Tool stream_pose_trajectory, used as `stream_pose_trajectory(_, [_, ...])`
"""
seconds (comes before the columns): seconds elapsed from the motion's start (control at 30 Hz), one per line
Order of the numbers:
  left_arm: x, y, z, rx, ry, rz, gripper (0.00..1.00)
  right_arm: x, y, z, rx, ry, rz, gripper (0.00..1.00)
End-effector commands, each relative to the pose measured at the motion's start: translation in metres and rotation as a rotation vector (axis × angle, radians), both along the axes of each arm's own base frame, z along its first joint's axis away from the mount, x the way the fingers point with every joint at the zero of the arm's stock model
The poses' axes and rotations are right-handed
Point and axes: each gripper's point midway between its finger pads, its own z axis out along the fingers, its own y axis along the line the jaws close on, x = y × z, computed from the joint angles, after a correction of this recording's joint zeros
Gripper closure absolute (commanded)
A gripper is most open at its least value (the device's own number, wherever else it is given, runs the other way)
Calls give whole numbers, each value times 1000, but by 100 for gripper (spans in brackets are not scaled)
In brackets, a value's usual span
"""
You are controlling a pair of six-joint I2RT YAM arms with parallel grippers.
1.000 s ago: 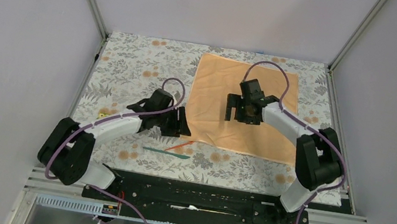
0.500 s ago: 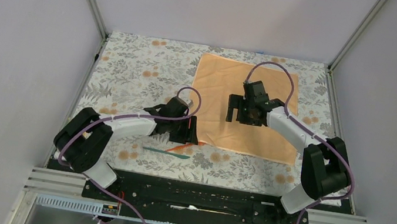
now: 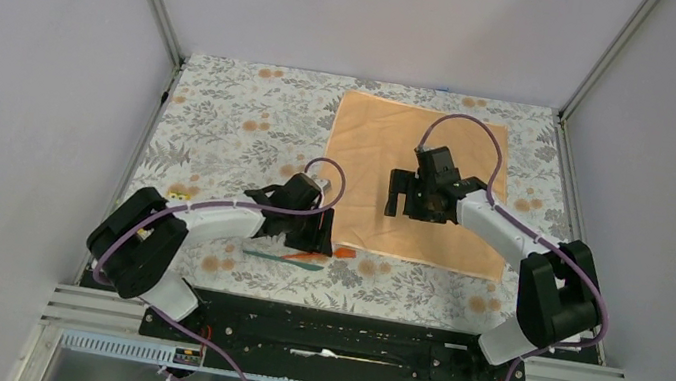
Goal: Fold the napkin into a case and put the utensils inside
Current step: Flatten out the crumpled napkin at the center of the board.
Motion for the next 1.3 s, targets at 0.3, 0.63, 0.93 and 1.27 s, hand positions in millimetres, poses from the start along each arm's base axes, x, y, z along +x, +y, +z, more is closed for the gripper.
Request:
stream_pose_trajectory(0.3, [-14, -3, 37, -80, -41, -66, 39, -39, -1, -6, 13, 95, 66, 1])
stream_pose_trajectory(0.63, [15, -33, 67, -178, -90, -54, 37, -20, -52, -7, -107, 73, -261, 4])
stream_pose_trajectory(0.93, [9, -48, 30, -196, -22, -68, 38, -26, -104, -14, -168, 88, -360, 6])
stream_pose_trajectory(1.27, [-24, -39, 19, -190, 12, -93, 38, -51, -149, -42, -188, 176, -582, 6])
